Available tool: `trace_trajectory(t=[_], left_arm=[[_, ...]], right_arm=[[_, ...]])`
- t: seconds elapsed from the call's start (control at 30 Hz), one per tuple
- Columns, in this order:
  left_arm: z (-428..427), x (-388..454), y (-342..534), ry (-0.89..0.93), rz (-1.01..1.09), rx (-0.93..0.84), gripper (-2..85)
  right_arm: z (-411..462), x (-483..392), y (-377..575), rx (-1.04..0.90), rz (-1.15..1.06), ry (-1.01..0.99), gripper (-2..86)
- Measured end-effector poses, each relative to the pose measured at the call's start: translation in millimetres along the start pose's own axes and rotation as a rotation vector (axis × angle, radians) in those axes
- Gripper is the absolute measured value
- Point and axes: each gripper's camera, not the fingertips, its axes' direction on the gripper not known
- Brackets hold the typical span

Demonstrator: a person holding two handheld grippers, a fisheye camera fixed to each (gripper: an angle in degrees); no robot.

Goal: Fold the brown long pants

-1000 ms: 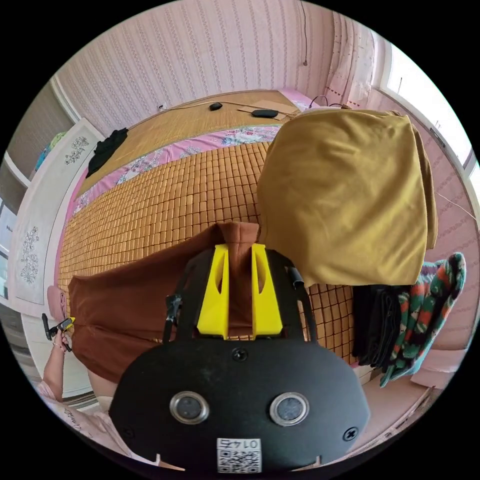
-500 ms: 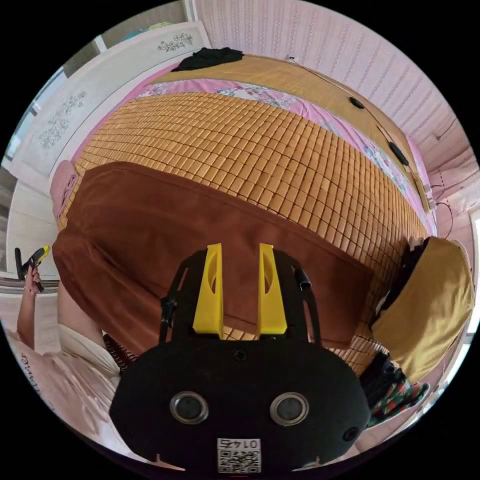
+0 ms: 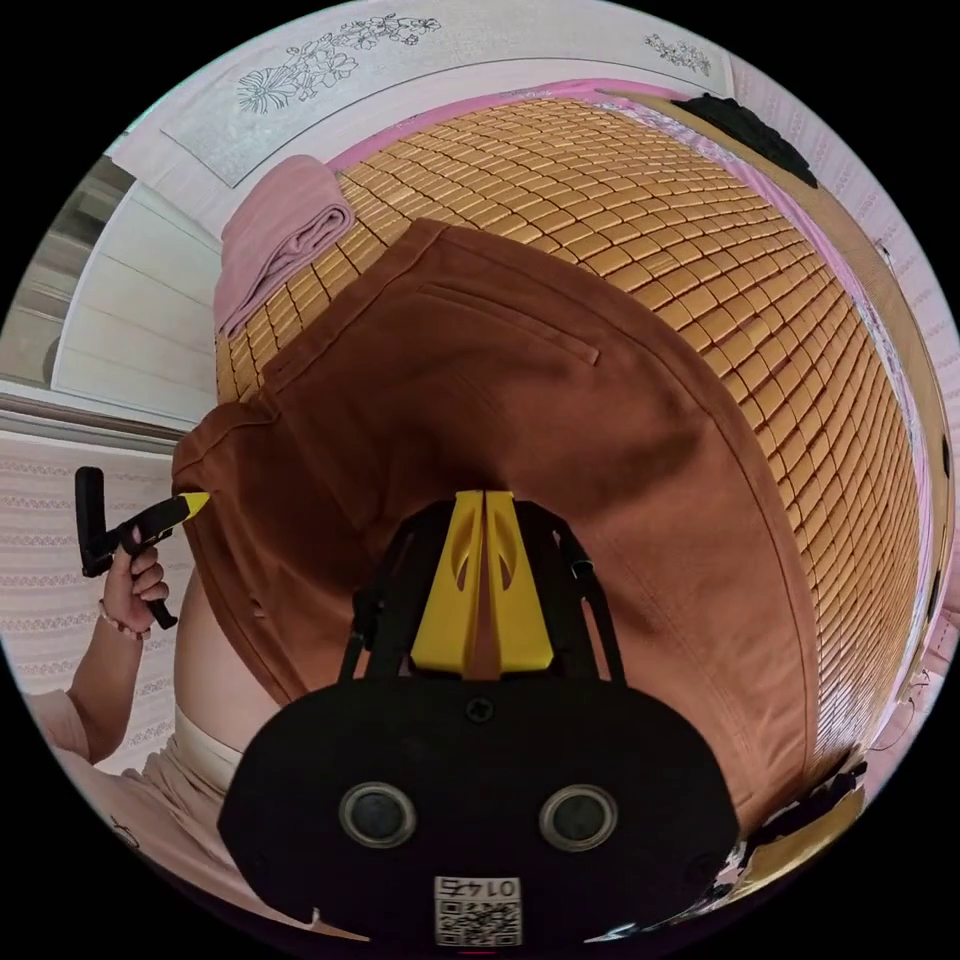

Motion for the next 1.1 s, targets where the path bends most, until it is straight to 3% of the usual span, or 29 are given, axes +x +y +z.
trace_trajectory(t=[0.27, 0.4, 0.47, 0.53, 0.7, 0.87, 0.97, 1.1], left_arm=[[-8, 62, -28, 0.028, 0.242, 0.182, -0.9], [10, 56, -45, -0.189, 0.226, 0.152, -0.8], [34, 22, -47, -0.279, 0.115, 0.042, -0.4], [35, 9, -39, -0.24, 0.065, 0.032, -0.3], [14, 12, 6, -0.183, 0.067, 0.119, -0.9], [32, 68, 61, -0.221, 0.3, 0.031, -0.9], [87, 108, 94, -0.177, 0.447, -0.148, -0.6], [151, 162, 135, -0.084, 0.59, -0.294, 0.6]], right_arm=[[6, 22, -73, -0.09, 0.132, 0.077, -0.5], [-18, 7, -52, -0.01, 0.043, 0.045, -0.5], [-49, 5, 8, 0.122, -0.013, 0.006, -0.7], [-66, 14, 76, 0.167, -0.011, 0.047, -0.8], [-81, 87, 299, -0.002, 0.36, 0.288, -0.8], [-107, 146, 539, -0.023, 0.936, 0.213, 0.3], [-104, 158, 619, 0.022, 1.119, 0.141, 1.5], [-99, 166, 664, 0.093, 1.153, 0.104, 5.1]])
